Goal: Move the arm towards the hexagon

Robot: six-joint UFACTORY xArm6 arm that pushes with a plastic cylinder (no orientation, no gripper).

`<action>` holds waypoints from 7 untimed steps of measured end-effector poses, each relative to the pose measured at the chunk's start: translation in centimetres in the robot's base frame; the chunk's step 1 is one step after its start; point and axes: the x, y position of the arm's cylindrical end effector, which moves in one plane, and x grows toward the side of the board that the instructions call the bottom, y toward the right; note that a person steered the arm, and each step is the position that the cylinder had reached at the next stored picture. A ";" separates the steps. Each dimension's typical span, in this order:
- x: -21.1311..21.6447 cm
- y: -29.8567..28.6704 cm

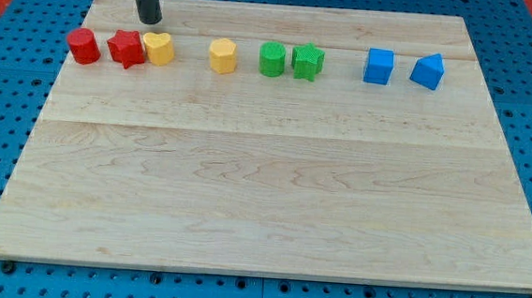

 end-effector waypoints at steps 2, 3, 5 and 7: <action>0.1 0.0; 0.3 0.1; 0.3 -0.8; 0.3 -1.6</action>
